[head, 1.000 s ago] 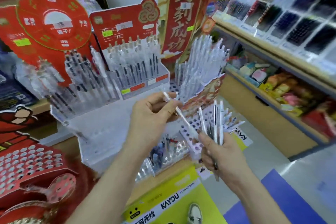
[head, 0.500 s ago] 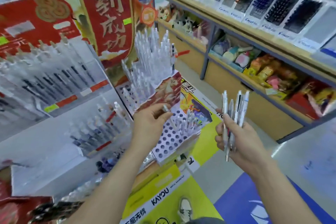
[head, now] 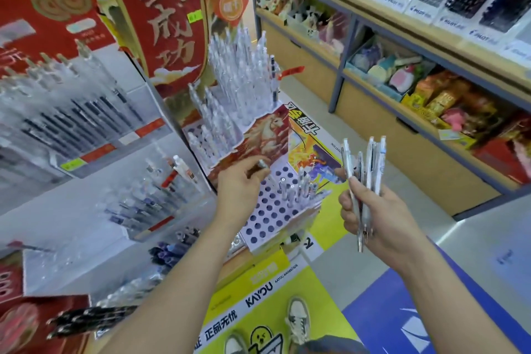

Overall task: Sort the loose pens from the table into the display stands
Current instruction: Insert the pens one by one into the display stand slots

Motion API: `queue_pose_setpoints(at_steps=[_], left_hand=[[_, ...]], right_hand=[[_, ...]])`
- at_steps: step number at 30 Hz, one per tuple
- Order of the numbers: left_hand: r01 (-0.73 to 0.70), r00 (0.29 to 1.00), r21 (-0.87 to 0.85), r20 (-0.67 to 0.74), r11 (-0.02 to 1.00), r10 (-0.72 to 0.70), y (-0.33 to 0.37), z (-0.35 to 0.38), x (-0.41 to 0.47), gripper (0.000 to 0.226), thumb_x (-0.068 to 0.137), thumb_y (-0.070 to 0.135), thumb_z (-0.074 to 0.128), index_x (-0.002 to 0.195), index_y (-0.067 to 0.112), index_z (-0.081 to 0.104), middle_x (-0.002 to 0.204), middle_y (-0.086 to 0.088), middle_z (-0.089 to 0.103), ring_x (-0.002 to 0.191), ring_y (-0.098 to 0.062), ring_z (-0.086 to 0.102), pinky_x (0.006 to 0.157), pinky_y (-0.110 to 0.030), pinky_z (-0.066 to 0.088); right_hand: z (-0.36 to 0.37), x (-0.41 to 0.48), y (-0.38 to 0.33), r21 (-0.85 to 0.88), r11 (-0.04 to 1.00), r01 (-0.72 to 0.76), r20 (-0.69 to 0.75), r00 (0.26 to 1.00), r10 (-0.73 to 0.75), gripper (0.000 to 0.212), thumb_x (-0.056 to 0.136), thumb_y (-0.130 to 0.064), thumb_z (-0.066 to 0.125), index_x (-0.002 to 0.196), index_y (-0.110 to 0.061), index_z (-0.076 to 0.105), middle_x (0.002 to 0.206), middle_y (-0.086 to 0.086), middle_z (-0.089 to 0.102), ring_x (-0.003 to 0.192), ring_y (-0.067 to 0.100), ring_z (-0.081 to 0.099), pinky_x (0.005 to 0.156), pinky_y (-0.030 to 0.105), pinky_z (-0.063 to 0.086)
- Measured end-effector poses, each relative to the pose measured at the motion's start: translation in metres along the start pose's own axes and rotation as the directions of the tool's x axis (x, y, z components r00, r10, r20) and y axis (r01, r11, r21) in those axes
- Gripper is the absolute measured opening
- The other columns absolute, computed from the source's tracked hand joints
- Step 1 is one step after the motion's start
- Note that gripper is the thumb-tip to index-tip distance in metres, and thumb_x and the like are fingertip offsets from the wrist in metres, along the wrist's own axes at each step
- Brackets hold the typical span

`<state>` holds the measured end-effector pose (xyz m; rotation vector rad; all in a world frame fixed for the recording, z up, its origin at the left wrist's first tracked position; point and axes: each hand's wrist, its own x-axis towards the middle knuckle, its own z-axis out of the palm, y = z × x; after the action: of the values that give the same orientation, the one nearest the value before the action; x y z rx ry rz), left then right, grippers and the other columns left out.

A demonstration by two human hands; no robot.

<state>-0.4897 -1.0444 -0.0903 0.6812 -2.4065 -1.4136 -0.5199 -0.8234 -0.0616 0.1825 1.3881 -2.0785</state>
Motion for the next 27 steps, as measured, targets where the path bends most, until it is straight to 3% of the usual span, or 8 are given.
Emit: queue_pose_setpoints(at_steps=[5, 9, 12, 17, 19, 23, 25, 27], left_hand=[[-0.147, 0.967, 0.211, 0.236, 0.966, 0.096, -0.005, 0.007, -0.003, 0.022, 0.093, 0.004, 0.059, 0.111, 0.011, 0.07, 0.087, -0.003, 0.069, 0.049, -0.001, 0.049, 0.05, -0.015, 0.038], [-0.222, 0.921, 0.306, 0.377, 0.926, 0.097, -0.002, 0.009, 0.002, 0.031, 0.095, -0.005, 0.048, 0.119, 0.007, 0.063, 0.113, -0.013, 0.066, 0.101, -0.022, 0.064, 0.073, -0.036, 0.05], [-0.222, 0.923, 0.343, 0.377, 0.913, 0.082, -0.001, 0.009, 0.01, 0.025, 0.096, 0.001, 0.052, 0.116, 0.007, 0.065, 0.107, -0.01, 0.068, 0.081, -0.015, 0.061, 0.062, -0.016, 0.043], [-0.219, 0.918, 0.355, 0.391, 0.909, 0.068, -0.009, 0.012, 0.012, 0.013, 0.095, 0.006, 0.057, 0.1, 0.004, 0.069, 0.096, -0.008, 0.072, 0.079, -0.011, 0.058, 0.054, -0.009, 0.036], [-0.233, 0.913, 0.385, 0.402, 0.893, 0.065, -0.009, 0.014, 0.013, 0.014, 0.096, 0.007, 0.055, 0.1, 0.007, 0.068, 0.097, -0.007, 0.072, 0.071, -0.012, 0.059, 0.06, -0.018, 0.045], [-0.178, 0.96, 0.434, 0.273, 0.883, 0.06, -0.001, 0.005, 0.006, 0.029, 0.096, 0.007, 0.052, 0.121, 0.016, 0.065, 0.112, -0.002, 0.069, 0.092, -0.022, 0.065, 0.076, -0.031, 0.053], [-0.085, 0.995, 0.252, 0.068, 0.964, 0.07, 0.015, -0.004, -0.008, 0.026, 0.097, 0.012, 0.053, 0.118, 0.017, 0.066, 0.107, 0.0, 0.071, 0.093, -0.017, 0.067, 0.084, -0.035, 0.055], [0.096, 0.995, -0.253, 0.028, 0.963, -0.092, 0.039, -0.015, -0.023, 0.021, 0.098, 0.016, 0.052, 0.109, 0.014, 0.07, 0.093, -0.002, 0.073, 0.079, -0.017, 0.068, 0.074, -0.034, 0.057]], right_hand=[[-0.003, 0.001, 0.0, -0.009, 0.999, -0.045, 0.077, 0.996, 0.045, 0.03, 0.094, -0.001, 0.046, 0.118, 0.0, 0.064, 0.074, 0.01, 0.054, 0.055, 0.017, 0.047, 0.046, 0.024, 0.041], [-0.002, 0.0, -0.002, -0.035, 0.999, -0.041, 0.14, 0.989, 0.045, 0.035, 0.081, -0.002, 0.058, 0.115, -0.002, 0.068, 0.078, 0.01, 0.055, 0.06, 0.018, 0.054, 0.052, 0.025, 0.048], [0.002, -0.002, -0.002, -0.043, 0.998, -0.053, 0.167, 0.984, 0.06, 0.038, 0.08, -0.007, 0.062, 0.118, -0.004, 0.067, 0.077, 0.011, 0.059, 0.063, 0.02, 0.06, 0.056, 0.025, 0.052], [0.016, -0.008, 0.004, 0.033, 0.995, -0.096, 0.197, 0.976, 0.088, 0.038, 0.082, -0.011, 0.058, 0.119, -0.002, 0.061, 0.078, 0.01, 0.068, 0.057, 0.02, 0.064, 0.048, 0.024, 0.052], [0.021, -0.01, 0.006, 0.044, 0.993, -0.108, 0.203, 0.974, 0.097, 0.035, 0.082, -0.013, 0.059, 0.116, -0.004, 0.061, 0.08, 0.012, 0.069, 0.055, 0.02, 0.064, 0.046, 0.023, 0.05], [0.025, -0.01, 0.009, 0.051, 0.992, -0.115, 0.226, 0.969, 0.101, 0.028, 0.083, -0.016, 0.06, 0.109, -0.006, 0.058, 0.081, 0.013, 0.07, 0.047, 0.018, 0.056, 0.041, 0.02, 0.042], [0.025, -0.008, 0.012, 0.069, 0.991, -0.111, 0.263, 0.961, 0.089, 0.039, 0.079, -0.025, 0.071, 0.109, -0.006, 0.055, 0.082, 0.014, 0.069, 0.044, 0.016, 0.05, 0.041, 0.019, 0.037], [0.024, -0.005, 0.014, 0.071, 0.993, -0.096, 0.305, 0.95, 0.07, 0.061, 0.066, -0.034, 0.087, 0.109, -0.006, 0.053, 0.084, 0.015, 0.068, 0.044, 0.015, 0.047, 0.042, 0.019, 0.034]])
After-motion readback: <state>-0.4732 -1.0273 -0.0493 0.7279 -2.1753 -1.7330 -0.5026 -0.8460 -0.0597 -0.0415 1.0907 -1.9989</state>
